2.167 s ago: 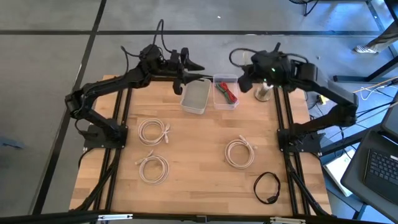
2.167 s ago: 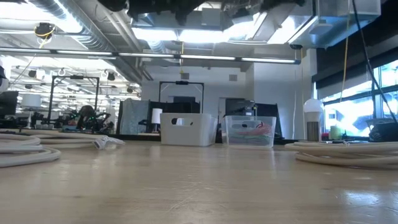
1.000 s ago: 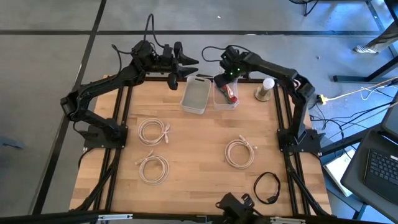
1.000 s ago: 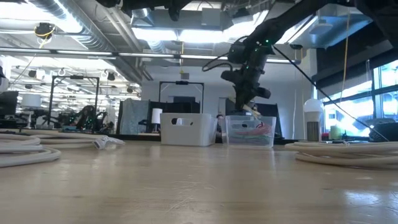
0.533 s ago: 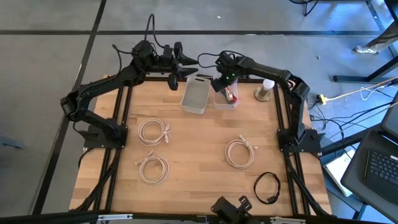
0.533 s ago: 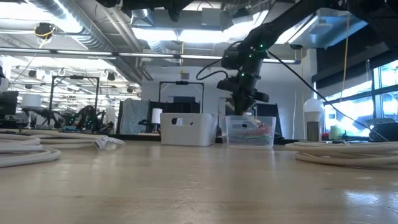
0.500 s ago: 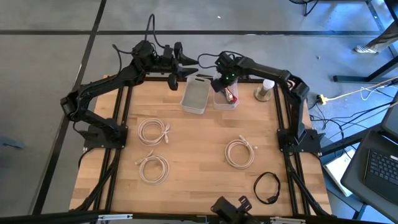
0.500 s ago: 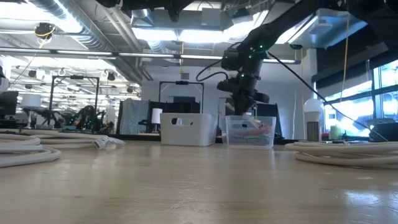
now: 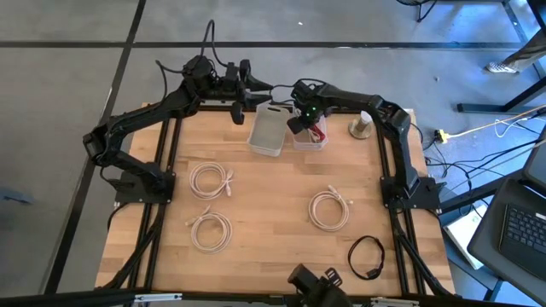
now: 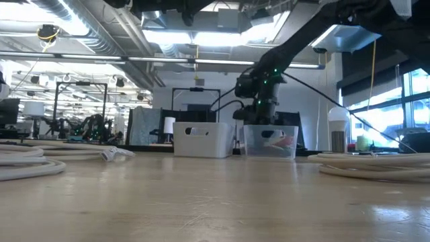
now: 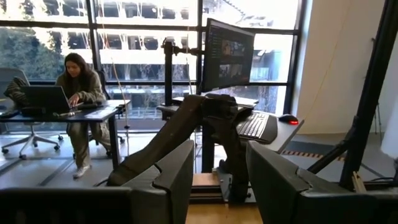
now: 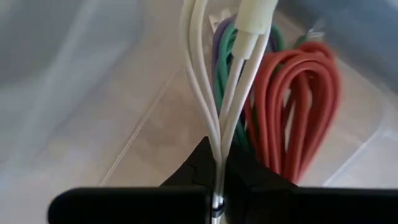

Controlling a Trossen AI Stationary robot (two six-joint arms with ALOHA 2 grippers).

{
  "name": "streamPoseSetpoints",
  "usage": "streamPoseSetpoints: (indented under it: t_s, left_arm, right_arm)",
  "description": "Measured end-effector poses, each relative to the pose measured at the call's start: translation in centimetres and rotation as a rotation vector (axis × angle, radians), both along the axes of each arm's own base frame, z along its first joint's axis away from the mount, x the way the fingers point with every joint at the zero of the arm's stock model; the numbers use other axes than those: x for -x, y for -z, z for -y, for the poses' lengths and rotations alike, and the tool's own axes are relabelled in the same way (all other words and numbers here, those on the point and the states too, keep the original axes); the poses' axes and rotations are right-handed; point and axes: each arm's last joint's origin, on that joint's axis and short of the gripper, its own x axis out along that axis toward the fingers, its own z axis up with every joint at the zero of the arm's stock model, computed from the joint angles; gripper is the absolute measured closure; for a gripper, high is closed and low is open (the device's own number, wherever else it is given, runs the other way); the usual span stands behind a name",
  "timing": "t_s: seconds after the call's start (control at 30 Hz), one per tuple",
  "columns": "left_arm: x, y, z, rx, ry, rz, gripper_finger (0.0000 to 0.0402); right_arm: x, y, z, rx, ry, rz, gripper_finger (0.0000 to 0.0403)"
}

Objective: Pick & Place USB Port
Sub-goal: Put the white usb cable into the transparent bin, then put the top left brown hdmi cable into the white bin

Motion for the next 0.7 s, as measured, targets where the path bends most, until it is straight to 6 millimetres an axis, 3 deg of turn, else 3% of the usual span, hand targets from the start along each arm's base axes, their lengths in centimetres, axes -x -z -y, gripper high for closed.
streamPoseSetpoints:
  t_s: [0.17, 0.33, 0.53, 0.7]
  left_arm:
    - [0.0, 0.3, 0.0, 0.019, 0.001, -0.024, 0.0261]
    - [0.0, 0.4, 0.0, 0.024, 0.000, -0.031, 0.0261]
    - [0.0, 0.4, 0.0, 0.023, 0.001, -0.031, 0.0261]
    - [0.0, 0.4, 0.0, 0.022, 0.003, -0.032, 0.0261]
  right_arm:
    - [0.0, 0.8, 0.2, -0.012, 0.002, -0.012, 0.0381]
    - [-0.1, 0.5, 0.2, 0.001, 0.002, 0.002, 0.0324]
    - [0.0, -0.9, 0.2, 0.027, 0.004, 0.028, 0.0272]
    - [0.3, -2.9, -0.1, 0.058, 0.004, 0.066, 0.0258]
